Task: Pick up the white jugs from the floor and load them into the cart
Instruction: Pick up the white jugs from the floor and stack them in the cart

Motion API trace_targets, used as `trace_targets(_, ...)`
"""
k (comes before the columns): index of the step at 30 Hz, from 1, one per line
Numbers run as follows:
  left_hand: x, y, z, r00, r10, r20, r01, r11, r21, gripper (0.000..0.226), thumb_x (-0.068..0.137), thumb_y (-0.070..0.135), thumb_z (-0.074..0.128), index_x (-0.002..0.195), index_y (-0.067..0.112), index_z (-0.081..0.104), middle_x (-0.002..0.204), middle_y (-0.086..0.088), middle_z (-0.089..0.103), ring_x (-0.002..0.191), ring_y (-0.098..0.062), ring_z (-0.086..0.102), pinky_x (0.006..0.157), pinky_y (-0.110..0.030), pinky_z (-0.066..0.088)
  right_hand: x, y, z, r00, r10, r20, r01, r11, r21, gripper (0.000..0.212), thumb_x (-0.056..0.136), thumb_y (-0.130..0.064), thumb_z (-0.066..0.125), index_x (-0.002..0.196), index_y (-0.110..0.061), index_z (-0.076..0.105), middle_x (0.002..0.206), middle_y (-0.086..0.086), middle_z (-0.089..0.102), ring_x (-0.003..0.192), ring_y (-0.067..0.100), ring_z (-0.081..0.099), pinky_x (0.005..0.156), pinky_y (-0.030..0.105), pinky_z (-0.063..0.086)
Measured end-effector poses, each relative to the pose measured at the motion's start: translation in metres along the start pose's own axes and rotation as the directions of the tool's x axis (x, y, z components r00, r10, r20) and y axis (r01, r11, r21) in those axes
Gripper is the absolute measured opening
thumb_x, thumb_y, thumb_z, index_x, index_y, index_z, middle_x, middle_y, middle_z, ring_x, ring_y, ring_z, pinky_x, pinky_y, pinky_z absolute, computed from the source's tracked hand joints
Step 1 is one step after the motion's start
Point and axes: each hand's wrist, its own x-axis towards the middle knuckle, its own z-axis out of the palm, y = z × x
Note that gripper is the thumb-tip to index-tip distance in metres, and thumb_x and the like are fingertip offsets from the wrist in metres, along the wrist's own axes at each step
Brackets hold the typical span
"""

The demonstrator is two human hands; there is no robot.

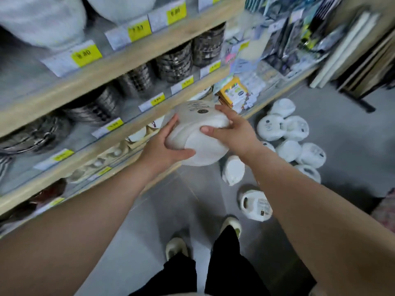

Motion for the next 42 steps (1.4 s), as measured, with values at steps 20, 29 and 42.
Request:
trace_targets(20,-0.229,0.014,-0.025,0.608,-0.124,-0.784,-0.184,0.939,-0.291,0.075,0.07,0.018,0.086,0.131,0.044,0.053,0.114,0.028,0.061,0.091,0.009,0.063,0.079,-0.021,0.054,-0.086,-0.112,0.137,0.687,-0.16,0.709,0.426,0.879,-0.214,0.066,0.07,-0.044,0.083,0.131,-0.033,0.059,0.125,-0.007,0.06,0.108,0.013,0.062,0.091,0.033,0.054)
trace_targets(29,-0.402,-0.049,-0.08,0.258,-0.292,-0.921,-0.23,0.907,-0.352,0.075,0.07,0.016,0.086,0.136,0.032,0.054,0.119,0.011,0.066,0.1,0.0,0.065,0.076,-0.017,0.054,-0.22,-0.093,0.313,0.38,-0.083,0.921,0.576,0.801,-0.166,0.064,0.072,-0.046,0.08,0.131,-0.034,0.057,0.117,-0.013,0.058,0.109,0.014,0.059,0.092,0.044,0.054)
trace_targets(42,-0.654,-0.133,-0.185,-0.189,-0.379,-0.906,-0.213,0.916,-0.339,0.068,0.069,0.016,0.087,0.129,0.032,0.06,0.114,0.009,0.067,0.098,-0.005,0.067,0.09,-0.029,0.055,-0.452,-0.05,0.559,0.042,0.026,0.999,0.544,0.838,-0.045,0.082,0.05,-0.063,0.078,0.126,-0.039,0.059,0.126,-0.006,0.061,0.111,0.022,0.063,0.094,0.051,0.053)
